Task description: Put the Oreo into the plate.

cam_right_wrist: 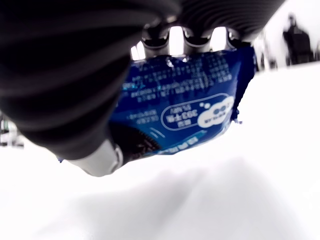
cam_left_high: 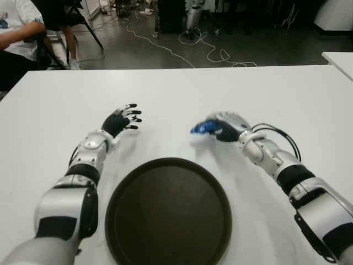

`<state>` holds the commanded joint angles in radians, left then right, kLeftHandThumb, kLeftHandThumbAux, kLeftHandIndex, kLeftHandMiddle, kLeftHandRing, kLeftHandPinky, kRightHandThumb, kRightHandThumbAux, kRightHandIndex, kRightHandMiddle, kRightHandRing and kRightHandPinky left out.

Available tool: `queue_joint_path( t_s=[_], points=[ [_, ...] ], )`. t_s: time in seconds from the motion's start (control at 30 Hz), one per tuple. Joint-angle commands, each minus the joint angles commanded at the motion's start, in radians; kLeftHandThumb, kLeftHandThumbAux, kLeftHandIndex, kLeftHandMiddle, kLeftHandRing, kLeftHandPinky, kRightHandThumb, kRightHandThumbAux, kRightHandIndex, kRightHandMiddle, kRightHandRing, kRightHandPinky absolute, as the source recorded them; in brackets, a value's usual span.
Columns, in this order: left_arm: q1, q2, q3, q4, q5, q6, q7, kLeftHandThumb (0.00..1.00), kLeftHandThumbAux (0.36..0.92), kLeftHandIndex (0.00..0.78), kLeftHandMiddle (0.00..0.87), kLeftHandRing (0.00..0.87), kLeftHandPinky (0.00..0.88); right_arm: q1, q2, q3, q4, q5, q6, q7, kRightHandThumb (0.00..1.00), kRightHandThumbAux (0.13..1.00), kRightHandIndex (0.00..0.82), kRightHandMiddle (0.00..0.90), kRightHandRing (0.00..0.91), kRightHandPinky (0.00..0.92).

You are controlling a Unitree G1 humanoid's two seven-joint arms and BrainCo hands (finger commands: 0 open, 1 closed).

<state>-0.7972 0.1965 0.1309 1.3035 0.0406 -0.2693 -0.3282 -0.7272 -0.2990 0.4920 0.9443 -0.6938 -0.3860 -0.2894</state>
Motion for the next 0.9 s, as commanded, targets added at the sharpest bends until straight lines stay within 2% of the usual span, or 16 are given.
queue_joint_path(
  t_s=[0.2, 0.53, 0.63, 0.77, 0.9],
  points=[
    [0.003, 0.003, -0.005, -0.001, 0.004, -0.005, 0.004, 0.0, 0.646, 0.138, 0.218, 0.266, 0.323, 0.025, 0.018, -0.046, -0.074, 0.013, 0.06, -0.066, 0.68, 0.736, 0.43, 0.728, 0.745, 0.747],
    [0.004, 0.006, -0.003, -0.001, 0.002, -0.003, -0.003, 0.0, 0.656, 0.135, 0.213, 0.266, 0.334, 0.037, 0.026, -0.109, -0.261, 0.021, 0.139, -0.053, 0.68, 0.736, 0.431, 0.746, 0.761, 0.747],
    [0.005, 0.006, 0.0, -0.002, -0.001, -0.003, 0.0, 0.0, 0.668, 0.139, 0.216, 0.268, 0.331, 0.007, 0.013, -0.123, -0.333, 0.024, 0.158, 0.002, 0.68, 0.736, 0.431, 0.748, 0.759, 0.743],
    [0.007, 0.005, 0.001, -0.004, -0.002, -0.006, 0.005, 0.0, 0.676, 0.144, 0.219, 0.267, 0.325, 0.027, 0.005, -0.119, -0.474, 0.002, 0.242, 0.12, 0.68, 0.736, 0.43, 0.739, 0.75, 0.736],
    [0.006, 0.005, 0.003, -0.005, -0.003, -0.004, 0.007, 0.0, 0.666, 0.152, 0.228, 0.27, 0.325, 0.047, 0.017, -0.103, -0.561, -0.02, 0.324, 0.198, 0.68, 0.737, 0.43, 0.728, 0.741, 0.73]
  ],
)
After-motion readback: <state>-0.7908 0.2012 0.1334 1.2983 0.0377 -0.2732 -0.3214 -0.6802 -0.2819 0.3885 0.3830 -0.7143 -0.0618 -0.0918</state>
